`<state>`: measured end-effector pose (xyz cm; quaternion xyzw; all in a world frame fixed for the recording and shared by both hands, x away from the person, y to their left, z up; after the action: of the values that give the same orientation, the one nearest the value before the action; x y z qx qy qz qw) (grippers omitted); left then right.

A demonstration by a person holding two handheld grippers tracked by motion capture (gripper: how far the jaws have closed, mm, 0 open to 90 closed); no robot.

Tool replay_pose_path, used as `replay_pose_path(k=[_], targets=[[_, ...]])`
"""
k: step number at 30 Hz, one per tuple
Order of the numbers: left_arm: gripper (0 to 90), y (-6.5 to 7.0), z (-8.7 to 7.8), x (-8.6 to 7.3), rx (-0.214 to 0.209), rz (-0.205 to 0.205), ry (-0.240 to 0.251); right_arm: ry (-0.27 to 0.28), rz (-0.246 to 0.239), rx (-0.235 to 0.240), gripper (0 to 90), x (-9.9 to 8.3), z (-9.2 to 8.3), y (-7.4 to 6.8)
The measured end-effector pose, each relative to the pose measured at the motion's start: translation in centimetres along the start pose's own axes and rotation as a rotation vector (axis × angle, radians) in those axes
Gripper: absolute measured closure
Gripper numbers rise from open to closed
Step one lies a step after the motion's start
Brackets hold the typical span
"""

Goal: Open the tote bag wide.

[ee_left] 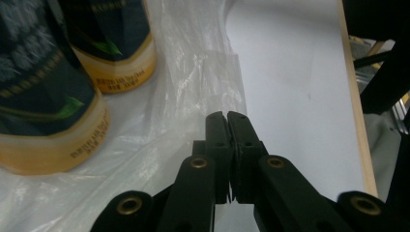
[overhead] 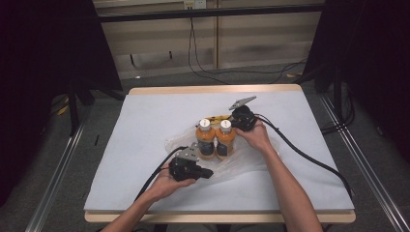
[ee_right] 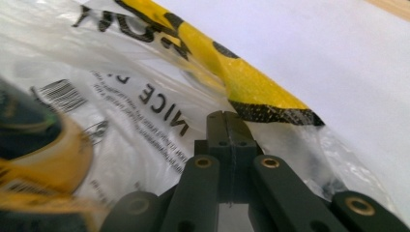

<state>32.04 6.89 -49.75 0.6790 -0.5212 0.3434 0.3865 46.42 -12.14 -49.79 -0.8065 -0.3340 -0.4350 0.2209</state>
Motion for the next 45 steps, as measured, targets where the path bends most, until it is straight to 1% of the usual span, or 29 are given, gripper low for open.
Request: replay_pose_path(k=[2, 3, 4, 5, 6, 7, 8, 10, 12, 13, 15, 18, 19, 21, 23, 24, 25, 26, 27, 28, 31, 33, 34, 36, 39, 40, 42, 43, 45], targets=[[85.7, 0.0, 0.0, 0.1, 0.009, -0.007, 0.012, -0.002, -0.006, -0.003, 90.0, 0.1, -0.3, -0.1], [82.1, 0.0, -0.3, 0.2, 0.017, -0.008, 0.021, -0.01, -0.026, -0.019, 90.0, 0.1, -0.9, -0.3], [78.6, 0.0, -0.3, 0.2, 0.017, -0.008, 0.021, -0.01, -0.026, -0.019, 90.0, 0.1, -0.9, -0.3], [75.2, -0.1, -0.5, 0.4, 0.032, -0.009, 0.042, 0.0, -0.031, -0.025, 90.0, 0.2, -1.7, -0.6], [74.4, -0.1, -0.5, 0.4, 0.032, -0.009, 0.042, 0.0, -0.031, -0.025, 90.0, 0.2, -1.7, -0.6], [74.4, -0.1, -0.5, 0.6, 0.027, -0.015, 0.063, 0.018, -0.034, -0.019, 90.0, 0.3, -2.1, -0.7], [72.9, -0.1, -0.7, 0.7, 0.04, -0.002, 0.072, 0.034, -0.033, -0.02, 88.1, 0.4, -2.5, -0.8], [66.4, -0.1, -1.1, 1.1, 0.055, -0.003, 0.104, 0.05, -0.028, -0.023, 81.8, 0.5, -3.4, -1.0], [60.1, -0.2, -1.4, 1.5, 0.08, -0.001, 0.131, 0.059, -0.035, -0.047, 78.1, 0.5, -4.3, -1.0], [49.7, -0.4, -1.6, 1.7, 0.103, -0.011, 0.135, 0.07, -0.034, -0.061, 70.5, 0.4, -5.1, -0.9], [47.7, -0.5, -2.0, 2.0, 0.114, -0.014, 0.158, 0.081, -0.029, -0.056, 68.2, 0.3, -5.6, -1.0], [39.0, -0.5, -2.7, 2.4, 0.139, -0.02, 0.181, 0.102, -0.021, -0.054, 54.6, 0.1, -6.8, -1.2], [31.2, -0.6, -2.9, 2.5, 0.153, -0.012, 0.183, 0.116, -0.01, -0.046, 50.7, -0.2, -7.7, -1.4], [25.5, -0.9, -3.8, 2.6, 0.205, -0.006, 0.193, 0.124, -0.003, -0.048, 42.9, -0.5, -8.5, -1.6], [22.7, -0.8, -4.1, 2.6, 0.217, -0.003, 0.201, 0.14, 0.006, -0.041, 36.4, -0.9, -9.2, -1.7], [22.7, -0.8, -4.4, 2.6, 0.224, 0.008, 0.201, 0.14, 0.006, -0.041, 36.4, -0.9, -9.2, -1.7], [20.9, -0.8, -4.9, 2.5, 0.234, 0.015, 0.202, 0.158, 0.03, -0.026, 27.9, -1.2, -9.9, -1.9], [19.3, -0.8, -4.9, 2.5, 0.234, 0.015, 0.202, 0.158, 0.03, -0.026, 27.9, -1.2, -9.9, -1.9], [19.3, -0.8, -5.2, 2.4, 0.247, 0.012, 0.197, 0.164, 0.031, -0.027, 23.2, -1.4, -10.3, -2.0], [18.2, -0.9, -5.4, 2.3, 0.248, 0.014, 0.199, 0.165, 0.03, -0.039, 18.7, -1.5, -10.6, -2.1], [14.8, -0.9, -6.1, 2.1, 0.274, 0.002, 0.203, 0.18, 0.027, -0.059, 12.3, -1.8, -11.8, -2.6], [11.9, -0.9, -6.7, 1.9, 0.291, -0.006, 0.21, 0.202, 0.026, -0.078, 11.2, -2.1, -13.4, -3.2], [11.9, -0.9, -7.1, 1.9, 0.3, -0.003, 0.205, 0.202, 0.026, -0.078, 11.2, -2.1, -13.4, -3.2], [10.6, -0.7, -7.7, 1.7, 0.319, -0.004, 0.214, 0.222, 0.026, -0.083, 10.2, -2.4, -14.4, -3.6], [9.3, -0.7, -8.9, 1.2, 0.353, -0.007, 0.217, 0.246, 0.046, -0.129, 12.0, -3.4, -16.6, -4.2], [9.3, -0.8, -9.2, 0.9, 0.364, -0.012, 0.218, 0.246, 0.046, -0.129, 12.0, -3.4, -16.6, -4.2], [8.7, -0.9, -10.0, 0.4, 0.418, -0.039, 0.201, 0.265, 0.079, -0.148, 13.9, -4.3, -18.0, -4.4], [7.6, -0.9, -10.4, 0.2, 0.426, -0.048, 0.202, 0.272, 0.073, -0.167, 13.8, -4.5, -18.6, -4.5], [7.3, -0.7, -11.6, -0.4, 0.441, -0.063, 0.226, 0.283, 0.085, -0.176, 13.8, -5.1, -19.6, -4.7]])
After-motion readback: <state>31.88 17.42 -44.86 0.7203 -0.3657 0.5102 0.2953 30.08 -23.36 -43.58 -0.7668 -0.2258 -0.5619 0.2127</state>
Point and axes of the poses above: each handheld gripper's, and its own axes: z roughly forward along the jaws, x roughly out of its top, y roughly to its right, the point moved 5 cm from there along z, roughly forward along the jaws, and after that the axes turned 11 degrees about y, right-handed, at the moved point
